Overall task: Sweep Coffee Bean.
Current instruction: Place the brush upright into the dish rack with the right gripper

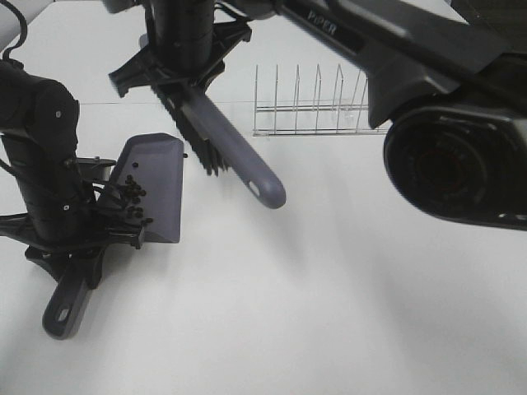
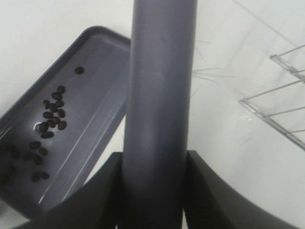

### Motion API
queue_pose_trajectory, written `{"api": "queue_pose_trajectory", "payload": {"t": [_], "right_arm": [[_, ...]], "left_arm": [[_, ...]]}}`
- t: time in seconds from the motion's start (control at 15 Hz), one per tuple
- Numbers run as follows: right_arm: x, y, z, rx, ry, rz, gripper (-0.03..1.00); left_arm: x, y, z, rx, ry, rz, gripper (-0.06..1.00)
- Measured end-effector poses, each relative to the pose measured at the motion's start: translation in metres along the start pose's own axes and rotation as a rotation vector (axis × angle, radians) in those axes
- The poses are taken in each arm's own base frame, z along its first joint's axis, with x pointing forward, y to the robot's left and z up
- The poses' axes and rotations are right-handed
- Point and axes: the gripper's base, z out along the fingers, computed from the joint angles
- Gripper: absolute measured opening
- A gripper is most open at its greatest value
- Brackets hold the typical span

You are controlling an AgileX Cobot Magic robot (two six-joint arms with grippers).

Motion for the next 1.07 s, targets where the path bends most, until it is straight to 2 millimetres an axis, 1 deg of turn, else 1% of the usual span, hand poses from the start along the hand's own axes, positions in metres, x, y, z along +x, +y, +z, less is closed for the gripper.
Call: {"api": "queue_pose_trajectory", "payload": {"t": [0.07,0.2,0.33,0.53,0.67,0.8,0.87,0.93,1.07], "right_arm": [[-0.004,-0.015,-0.01,0.012,-0.019,0.013,0.28],[-0.009,-0.054,-0.034,0.044,-0.052,0.048,0.28],[-0.002,-0.098,-0.051,0.084,-0.036,0.106,0.28],[0.027,-0.165,-0.074,0.152,0.034,0.208,0.28],[0.051,-0.199,-0.083,0.187,0.094,0.265,0.28],[0.074,-0.221,-0.085,0.207,0.154,0.311,0.28],[0.084,-0.226,-0.079,0.207,0.193,0.321,0.28],[0.092,-0.226,-0.071,0.198,0.232,0.325,0.28],[0.106,-0.217,-0.055,0.157,0.304,0.326,0.28]], "left_arm": [[0.0,0.0,0.0,0.0,0.0,0.0,0.32],[0.0,0.0,0.0,0.0,0.0,0.0,0.32],[0.0,0.0,0.0,0.0,0.0,0.0,0.32],[0.0,0.0,0.0,0.0,0.0,0.0,0.32],[0.0,0.0,0.0,0.001,0.0,-0.001,0.32],[0.0,0.0,0.0,0.001,0.0,-0.001,0.32],[0.0,0.0,0.0,0.001,-0.001,-0.001,0.32],[0.0,0.0,0.0,0.001,-0.002,-0.005,0.32],[0.0,0.0,0.0,0.003,-0.003,-0.006,0.32]]}}
